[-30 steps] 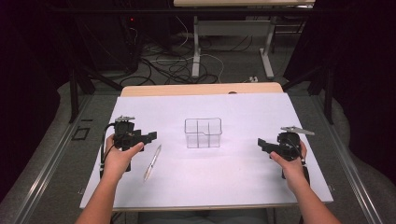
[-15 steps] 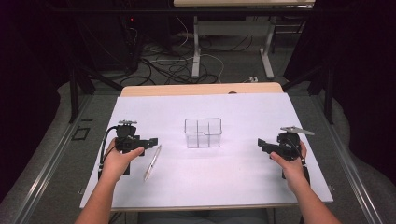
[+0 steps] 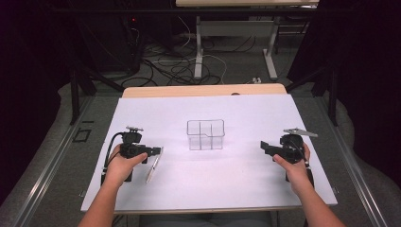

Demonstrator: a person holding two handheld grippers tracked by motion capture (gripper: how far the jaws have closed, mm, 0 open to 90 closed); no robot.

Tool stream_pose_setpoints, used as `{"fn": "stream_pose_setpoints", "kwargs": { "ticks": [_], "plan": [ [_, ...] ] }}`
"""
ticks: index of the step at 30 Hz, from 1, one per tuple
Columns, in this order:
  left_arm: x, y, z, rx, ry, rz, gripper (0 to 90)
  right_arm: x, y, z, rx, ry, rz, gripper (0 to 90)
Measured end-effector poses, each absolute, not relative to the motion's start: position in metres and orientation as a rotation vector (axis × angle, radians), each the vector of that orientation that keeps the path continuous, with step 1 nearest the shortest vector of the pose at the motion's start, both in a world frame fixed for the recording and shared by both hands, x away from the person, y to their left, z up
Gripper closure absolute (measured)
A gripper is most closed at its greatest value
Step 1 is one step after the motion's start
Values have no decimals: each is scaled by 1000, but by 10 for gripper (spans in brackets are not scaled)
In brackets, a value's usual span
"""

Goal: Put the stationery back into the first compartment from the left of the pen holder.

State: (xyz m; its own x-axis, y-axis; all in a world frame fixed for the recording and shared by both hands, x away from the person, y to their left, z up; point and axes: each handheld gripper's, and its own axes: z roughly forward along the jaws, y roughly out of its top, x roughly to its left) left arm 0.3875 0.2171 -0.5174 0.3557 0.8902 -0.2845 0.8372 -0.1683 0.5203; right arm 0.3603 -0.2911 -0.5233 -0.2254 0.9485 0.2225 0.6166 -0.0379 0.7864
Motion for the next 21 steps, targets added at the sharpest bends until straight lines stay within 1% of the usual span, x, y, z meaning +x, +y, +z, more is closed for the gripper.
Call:
{"fn": "stream_pose_setpoints", "kwargs": {
  "ticks": [4, 6, 8, 12, 19, 21],
  "plan": [
    [388, 216, -520, 2025, 1510, 72, 298, 360, -291, -523, 1638, 1859, 1155, 132],
    [388, 216, -521, 2021, 1545, 40, 307, 360, -291, -524, 1635, 1864, 1152, 132],
    [388, 217, -523, 2033, 1549, 11, 356, 360, -290, -524, 1631, 1868, 1151, 132],
    [390, 217, -526, 2033, 1579, -28, 423, 361, -290, -524, 1630, 1871, 1150, 132],
    [393, 214, -532, 2021, 1609, -127, 525, 360, -290, -525, 1635, 1873, 1150, 133],
    [393, 212, -534, 2023, 1605, -130, 531, 360, -290, -525, 1639, 1873, 1150, 133]
  ]
}}
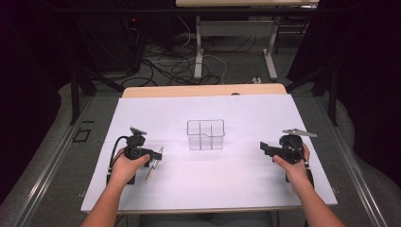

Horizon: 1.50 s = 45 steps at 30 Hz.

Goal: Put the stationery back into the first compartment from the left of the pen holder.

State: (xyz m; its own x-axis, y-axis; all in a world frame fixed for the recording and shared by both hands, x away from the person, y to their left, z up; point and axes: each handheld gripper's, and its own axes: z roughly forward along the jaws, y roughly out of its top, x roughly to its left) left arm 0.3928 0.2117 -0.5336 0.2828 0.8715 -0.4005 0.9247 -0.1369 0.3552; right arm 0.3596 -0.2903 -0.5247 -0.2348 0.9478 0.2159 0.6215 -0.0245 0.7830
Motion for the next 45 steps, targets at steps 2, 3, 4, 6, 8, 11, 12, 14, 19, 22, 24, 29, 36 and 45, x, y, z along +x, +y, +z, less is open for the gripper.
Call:
{"fn": "stream_pose_setpoints", "kwargs": {
  "ticks": [2, 3, 4, 6, 8, 11, 12, 14, 19, 22, 24, 29, 36, 45],
  "plan": [
    [393, 210, -534, 2027, 1612, -137, 551, 359, -291, -525, 1634, 1873, 1147, 134],
    [393, 210, -534, 2035, 1616, -144, 563, 359, -291, -525, 1636, 1870, 1148, 134],
    [393, 210, -534, 2036, 1623, -149, 575, 359, -291, -524, 1636, 1870, 1148, 135],
    [393, 210, -535, 2019, 1643, -165, 585, 359, -291, -525, 1632, 1872, 1145, 134],
    [393, 212, -535, 2020, 1652, -184, 605, 359, -290, -525, 1637, 1876, 1148, 134],
    [393, 212, -536, 2006, 1679, -209, 633, 360, -289, -525, 1627, 1881, 1146, 135],
    [392, 212, -536, 2000, 1688, -217, 644, 360, -288, -525, 1633, 1881, 1149, 135],
    [393, 212, -536, 2009, 1681, -233, 654, 360, -288, -525, 1627, 1885, 1147, 135],
    [393, 210, -536, 2027, 1683, -233, 684, 361, -287, -526, 1626, 1886, 1146, 134],
    [393, 209, -536, 2022, 1697, -227, 709, 361, -287, -526, 1624, 1888, 1146, 135],
    [393, 208, -536, 2008, 1716, -226, 729, 361, -287, -526, 1624, 1892, 1145, 135],
    [394, 212, -537, 2031, 1710, -230, 788, 361, -287, -527, 1627, 1894, 1144, 144],
    [393, 209, -537, 2019, 1723, -215, 796, 361, -287, -526, 1620, 1904, 1147, 147],
    [394, 209, -536, 2040, 1706, -215, 796, 361, -287, -526, 1620, 1902, 1147, 147]
  ]
}}
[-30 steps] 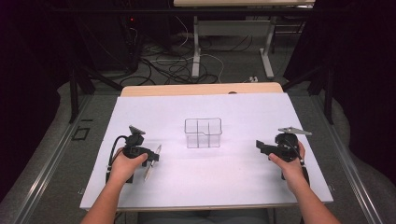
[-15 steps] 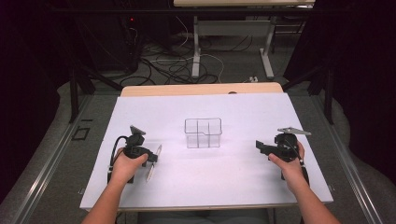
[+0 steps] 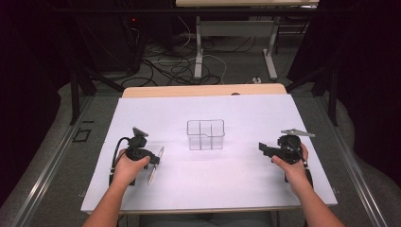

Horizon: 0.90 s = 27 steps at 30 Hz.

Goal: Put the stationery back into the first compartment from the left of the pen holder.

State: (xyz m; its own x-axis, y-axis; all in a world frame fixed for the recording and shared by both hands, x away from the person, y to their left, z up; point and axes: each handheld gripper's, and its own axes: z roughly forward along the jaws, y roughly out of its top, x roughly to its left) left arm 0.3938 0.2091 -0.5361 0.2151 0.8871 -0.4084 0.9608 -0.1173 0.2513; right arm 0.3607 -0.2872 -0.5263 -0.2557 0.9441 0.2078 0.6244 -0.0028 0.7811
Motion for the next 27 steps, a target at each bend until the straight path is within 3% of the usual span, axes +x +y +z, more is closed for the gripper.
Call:
{"fn": "stream_pose_setpoints", "kwargs": {
  "ticks": [22, 27],
  "plan": [
    [393, 214, -530, 1982, 1670, -200, 797, 361, -288, -526, 1623, 1899, 1144, 147],
    [392, 217, -525, 1950, 1613, -111, 797, 362, -288, -527, 1618, 1900, 1143, 147]
  ]
}}
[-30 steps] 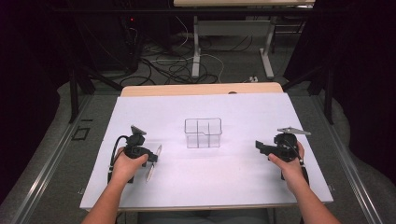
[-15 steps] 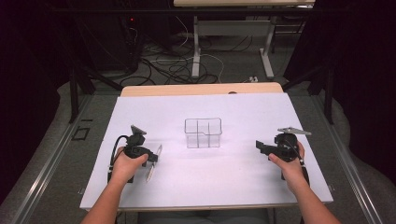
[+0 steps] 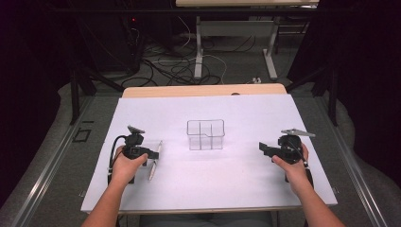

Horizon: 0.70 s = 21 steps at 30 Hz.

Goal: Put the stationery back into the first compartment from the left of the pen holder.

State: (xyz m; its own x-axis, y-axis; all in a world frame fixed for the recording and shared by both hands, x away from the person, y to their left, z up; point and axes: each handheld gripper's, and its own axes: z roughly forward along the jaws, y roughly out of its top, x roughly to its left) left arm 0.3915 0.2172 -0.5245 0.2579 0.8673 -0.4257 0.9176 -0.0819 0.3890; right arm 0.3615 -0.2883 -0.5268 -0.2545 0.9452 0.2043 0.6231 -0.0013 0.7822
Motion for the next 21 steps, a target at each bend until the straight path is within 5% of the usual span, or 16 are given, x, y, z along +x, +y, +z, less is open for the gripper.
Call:
{"fn": "stream_pose_setpoints", "kwargs": {
  "ticks": [21],
  "plan": [
    [376, 219, -509, 1648, 1378, 257, 797, 360, -288, -527, 1622, 1901, 1141, 146]
  ]
}}
